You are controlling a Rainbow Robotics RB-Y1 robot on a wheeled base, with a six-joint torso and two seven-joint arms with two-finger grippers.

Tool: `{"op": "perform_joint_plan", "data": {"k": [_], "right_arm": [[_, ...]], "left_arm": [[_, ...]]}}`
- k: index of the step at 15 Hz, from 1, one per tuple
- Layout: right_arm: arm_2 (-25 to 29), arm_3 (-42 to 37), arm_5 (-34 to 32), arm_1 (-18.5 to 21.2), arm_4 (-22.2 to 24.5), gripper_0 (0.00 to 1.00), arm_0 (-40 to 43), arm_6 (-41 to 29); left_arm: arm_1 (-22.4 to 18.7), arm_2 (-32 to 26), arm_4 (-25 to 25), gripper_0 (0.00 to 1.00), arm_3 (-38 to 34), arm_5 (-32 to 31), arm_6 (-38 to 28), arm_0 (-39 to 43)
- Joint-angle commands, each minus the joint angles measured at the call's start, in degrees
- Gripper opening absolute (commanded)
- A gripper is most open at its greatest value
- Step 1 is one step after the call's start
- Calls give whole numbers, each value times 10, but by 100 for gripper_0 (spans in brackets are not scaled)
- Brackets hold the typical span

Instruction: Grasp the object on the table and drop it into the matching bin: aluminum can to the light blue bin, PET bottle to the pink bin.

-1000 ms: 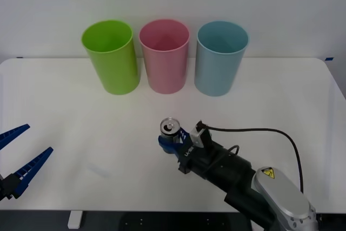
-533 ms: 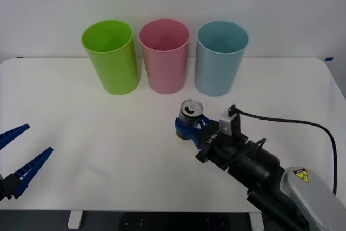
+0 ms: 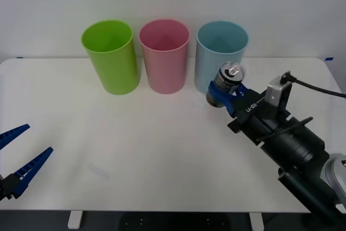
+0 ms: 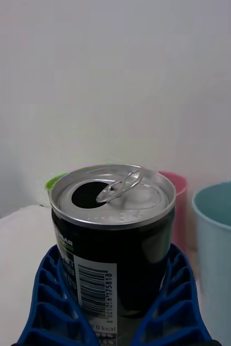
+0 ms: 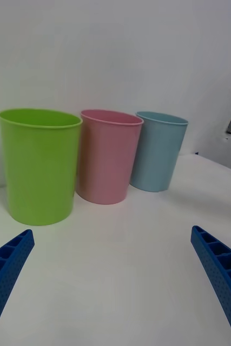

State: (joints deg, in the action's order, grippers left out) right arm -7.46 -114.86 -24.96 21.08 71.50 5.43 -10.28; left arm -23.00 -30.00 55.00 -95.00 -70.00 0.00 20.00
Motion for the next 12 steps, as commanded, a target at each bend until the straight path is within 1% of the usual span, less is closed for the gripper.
{"op": "perform_joint_plan", "data": {"k": [1,4,6,8,10,12], "right_arm": [[10,-8,20,25,14,0,-32,-60],[30,-5,19,64,25,0,-71,-132],[36,6,19,92,25,0,-93,-163],[42,34,19,113,25,0,-124,-175],[46,72,19,118,23,0,-161,-181],[47,127,19,115,23,0,-206,-183]], "left_arm": [[0,0,0,100,0,0,0,0],[0,0,0,100,0,0,0,0],[0,0,0,100,0,0,0,0],[0,0,0,100,0,0,0,0],[0,0,0,100,0,0,0,0],[0,0,0,100,0,0,0,0]]}}
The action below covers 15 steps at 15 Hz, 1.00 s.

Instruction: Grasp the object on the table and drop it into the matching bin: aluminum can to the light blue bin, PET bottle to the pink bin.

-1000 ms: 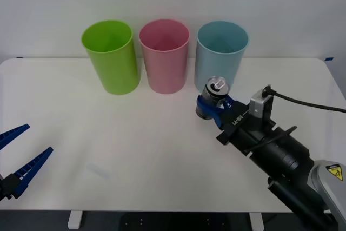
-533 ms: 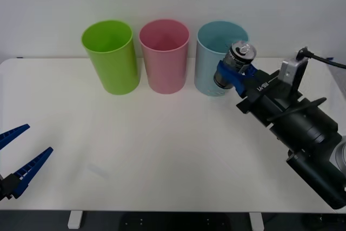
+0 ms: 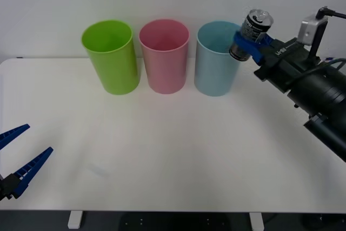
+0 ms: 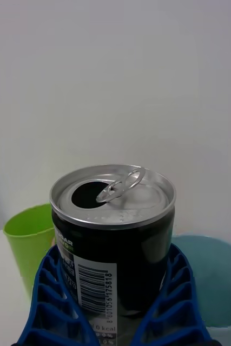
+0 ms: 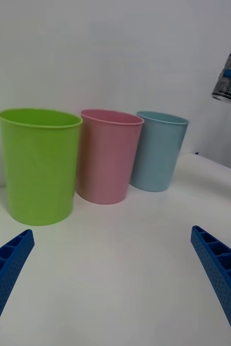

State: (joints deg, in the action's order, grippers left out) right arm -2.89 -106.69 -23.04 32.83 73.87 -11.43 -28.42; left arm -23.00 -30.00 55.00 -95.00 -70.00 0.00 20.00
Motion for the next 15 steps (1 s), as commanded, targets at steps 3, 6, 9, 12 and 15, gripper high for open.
{"op": "perform_joint_plan", "data": {"k": [3,6,9,12,15], "right_arm": [[2,116,0,-15,19,0,-97,2],[3,184,0,-38,49,0,-151,5],[14,257,0,-75,94,0,-204,7],[22,326,0,-105,130,0,-253,15],[32,389,0,-128,160,0,-295,25]], "left_arm": [[0,0,0,100,0,0,0,0],[0,0,0,100,0,0,0,0],[0,0,0,100,0,0,0,0],[0,0,0,100,0,0,0,0],[0,0,0,100,0,0,0,0]]}}
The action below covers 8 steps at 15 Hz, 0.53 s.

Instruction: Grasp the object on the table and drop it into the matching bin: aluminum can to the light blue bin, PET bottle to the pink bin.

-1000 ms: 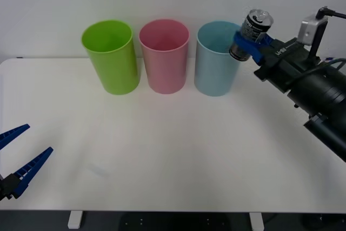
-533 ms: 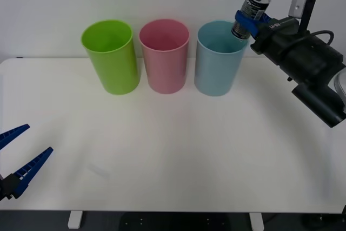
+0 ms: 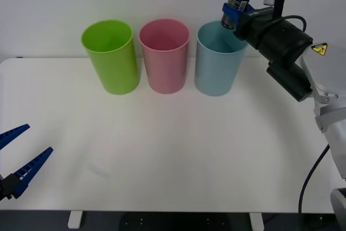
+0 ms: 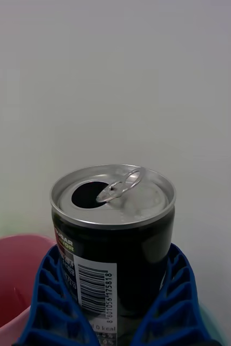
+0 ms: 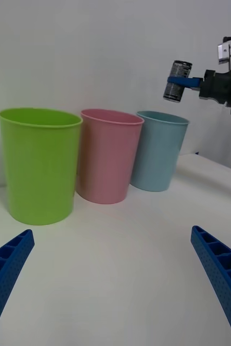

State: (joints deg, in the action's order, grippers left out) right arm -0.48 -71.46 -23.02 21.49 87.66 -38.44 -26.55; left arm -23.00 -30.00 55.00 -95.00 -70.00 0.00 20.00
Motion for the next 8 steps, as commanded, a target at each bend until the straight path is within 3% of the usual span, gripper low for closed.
{"op": "perform_joint_plan", "data": {"k": [1,6,8], "right_arm": [[9,55,0,-20,24,0,-36,10],[9,76,0,-25,26,0,-50,18],[9,76,0,-25,25,7,-50,23]], "left_arm": [[0,0,0,100,0,0,0,0],[0,0,0,100,0,0,0,0],[0,0,0,100,0,0,0,0]]}}
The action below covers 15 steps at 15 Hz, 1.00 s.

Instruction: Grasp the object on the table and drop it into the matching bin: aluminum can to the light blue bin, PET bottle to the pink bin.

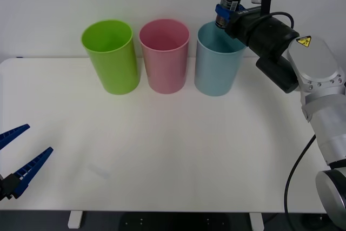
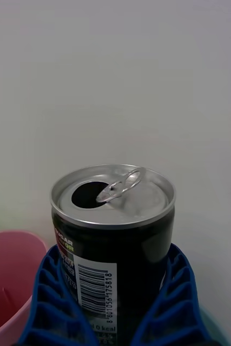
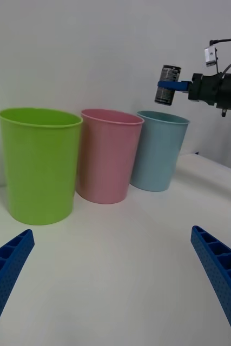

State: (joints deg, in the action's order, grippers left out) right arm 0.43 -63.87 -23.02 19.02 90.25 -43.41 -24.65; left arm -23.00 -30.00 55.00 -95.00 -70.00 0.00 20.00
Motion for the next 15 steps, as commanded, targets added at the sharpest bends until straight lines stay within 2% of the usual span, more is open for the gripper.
{"op": "perform_joint_plan", "data": {"k": [1,2,9,15], "right_arm": [[-1,0,0,0,-1,57,0,7],[0,0,-4,0,-1,100,0,7],[2,-11,-32,1,-18,100,13,22],[5,-124,-33,12,-21,100,96,17]], "left_arm": [[0,0,0,100,0,0,0,0],[0,0,0,100,0,0,0,0],[0,0,0,100,0,0,0,0],[0,0,0,100,0,0,0,0]]}}
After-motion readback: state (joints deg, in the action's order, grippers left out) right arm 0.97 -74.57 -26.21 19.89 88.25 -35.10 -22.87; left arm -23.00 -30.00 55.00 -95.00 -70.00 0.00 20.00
